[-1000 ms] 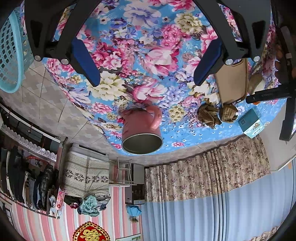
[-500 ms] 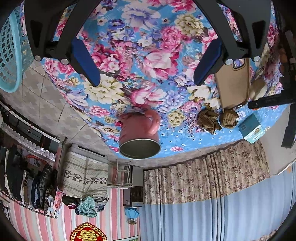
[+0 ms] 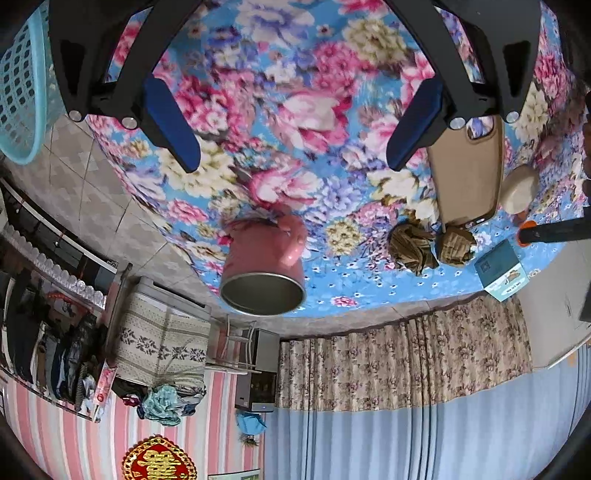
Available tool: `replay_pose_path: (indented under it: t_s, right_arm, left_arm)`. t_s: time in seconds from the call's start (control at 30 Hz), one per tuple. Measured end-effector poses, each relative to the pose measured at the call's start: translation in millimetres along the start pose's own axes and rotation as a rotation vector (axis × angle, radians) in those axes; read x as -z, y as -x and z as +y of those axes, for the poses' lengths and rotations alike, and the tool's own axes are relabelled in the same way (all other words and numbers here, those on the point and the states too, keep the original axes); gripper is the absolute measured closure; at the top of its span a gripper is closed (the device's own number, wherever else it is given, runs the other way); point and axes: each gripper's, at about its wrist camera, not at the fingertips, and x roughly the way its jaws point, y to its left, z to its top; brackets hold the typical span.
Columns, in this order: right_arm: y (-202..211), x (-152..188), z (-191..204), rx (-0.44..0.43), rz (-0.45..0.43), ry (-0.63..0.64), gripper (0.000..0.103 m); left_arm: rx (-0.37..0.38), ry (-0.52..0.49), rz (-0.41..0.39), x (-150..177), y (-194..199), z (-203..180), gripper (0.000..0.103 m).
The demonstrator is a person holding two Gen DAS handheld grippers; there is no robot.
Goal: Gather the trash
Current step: 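Grasp the orange lid with the left gripper while the right grasps the brown cloth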
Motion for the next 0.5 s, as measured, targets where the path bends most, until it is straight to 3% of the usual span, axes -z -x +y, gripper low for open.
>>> replay_pose_path:
  t_s: [0.13,0.37,0.47,0.5]
  right_arm:
    - [-9.5,-12.2,16.2,-0.014,-0.006,0.025,0.005]
    - [-36.3,-53.1,61.5,-0.089,-0.029,0.060,0.005]
    - [-58.2,-63.0,80.5,-0.092,0.008,0.101,0.007]
    - [-69.6,-65.0,86.7,-0.098,0.035,0.109,0.012]
  left_arm:
    - [-0.049,-0.010,-0.034,-4.3,7.1,7.9,0.063]
    - [-0.049,0.031,-0.063,-13.5,17.9,29.0,0.063]
    - [-0.057,0.037,-0.074,-16.4,22.5,35.4,0.063]
    - [-0.056,0.041,-0.077,-17.1,23.8,37.6,0.063]
